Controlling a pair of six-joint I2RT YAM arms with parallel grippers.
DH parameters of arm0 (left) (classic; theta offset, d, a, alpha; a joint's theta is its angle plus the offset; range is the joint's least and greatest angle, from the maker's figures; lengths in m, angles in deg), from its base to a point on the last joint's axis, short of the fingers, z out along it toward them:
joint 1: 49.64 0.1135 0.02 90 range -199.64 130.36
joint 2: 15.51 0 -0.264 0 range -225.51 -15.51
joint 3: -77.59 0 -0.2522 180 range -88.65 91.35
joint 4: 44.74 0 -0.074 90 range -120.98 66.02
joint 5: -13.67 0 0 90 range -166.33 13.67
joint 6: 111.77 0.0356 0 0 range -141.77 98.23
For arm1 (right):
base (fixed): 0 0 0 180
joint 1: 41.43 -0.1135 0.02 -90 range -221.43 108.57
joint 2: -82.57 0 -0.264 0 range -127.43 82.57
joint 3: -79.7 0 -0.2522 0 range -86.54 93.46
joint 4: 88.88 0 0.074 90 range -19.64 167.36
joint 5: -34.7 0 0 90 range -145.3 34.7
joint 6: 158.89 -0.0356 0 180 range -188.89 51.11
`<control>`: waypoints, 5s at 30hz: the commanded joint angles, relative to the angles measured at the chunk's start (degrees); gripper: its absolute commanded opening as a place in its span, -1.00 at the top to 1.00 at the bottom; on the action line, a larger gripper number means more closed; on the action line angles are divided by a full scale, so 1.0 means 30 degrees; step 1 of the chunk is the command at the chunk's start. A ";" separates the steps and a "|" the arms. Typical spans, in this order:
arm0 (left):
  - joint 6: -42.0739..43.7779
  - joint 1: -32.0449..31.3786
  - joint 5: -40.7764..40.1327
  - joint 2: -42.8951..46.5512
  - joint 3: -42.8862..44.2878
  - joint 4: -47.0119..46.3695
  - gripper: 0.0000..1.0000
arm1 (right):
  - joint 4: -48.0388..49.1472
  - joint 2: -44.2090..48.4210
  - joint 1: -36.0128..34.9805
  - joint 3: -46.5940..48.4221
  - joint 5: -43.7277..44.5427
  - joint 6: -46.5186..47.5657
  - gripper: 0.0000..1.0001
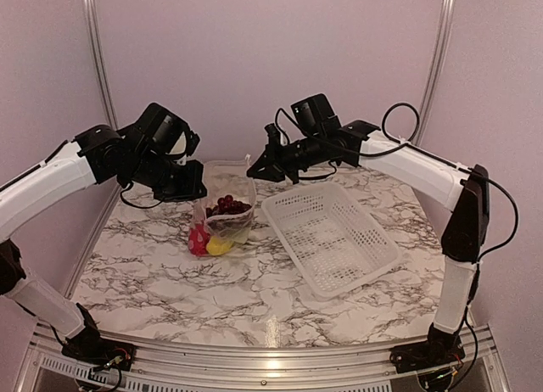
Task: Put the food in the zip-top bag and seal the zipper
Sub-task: Adjust the zipper food storage bag at the center of the board, then pass from the right arm to the left, then pass from the left arm to the right
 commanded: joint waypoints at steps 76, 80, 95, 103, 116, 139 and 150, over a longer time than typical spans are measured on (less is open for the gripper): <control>1.2716 -0.1359 -0.1612 0.5444 -0.5545 -0.6228 0.99 | 0.6382 0.2204 0.5095 -0.6331 -0.6681 1.1787 0.12; 1.2905 -0.0973 -0.2520 0.6916 -0.6609 -0.6449 1.00 | 1.1050 0.2370 0.4882 -0.8211 -0.8795 1.1758 0.02; 1.3187 0.0543 -0.2787 0.7576 -0.7209 -0.6570 0.98 | 1.4339 -0.2077 0.2743 -0.4214 -1.1263 1.2459 0.04; 1.2781 0.1304 -0.2371 0.7478 -0.7121 -0.6642 0.99 | 1.5780 -0.1989 0.2354 -0.4386 -1.1917 1.1559 0.10; 1.2860 0.1818 -0.1520 0.7143 -0.6923 -0.7002 0.99 | 1.2353 0.1774 0.3099 -0.8688 -1.0535 1.4837 -0.02; 1.2346 0.1843 -0.1296 0.7475 -0.7091 -0.6847 0.99 | 1.4949 -0.0237 0.1020 -0.6718 -1.0860 1.3008 0.53; 1.2850 0.1900 -0.1753 0.7569 -0.6566 -0.6566 0.99 | 1.3077 0.1747 0.1012 -0.7233 -0.8864 1.4087 1.00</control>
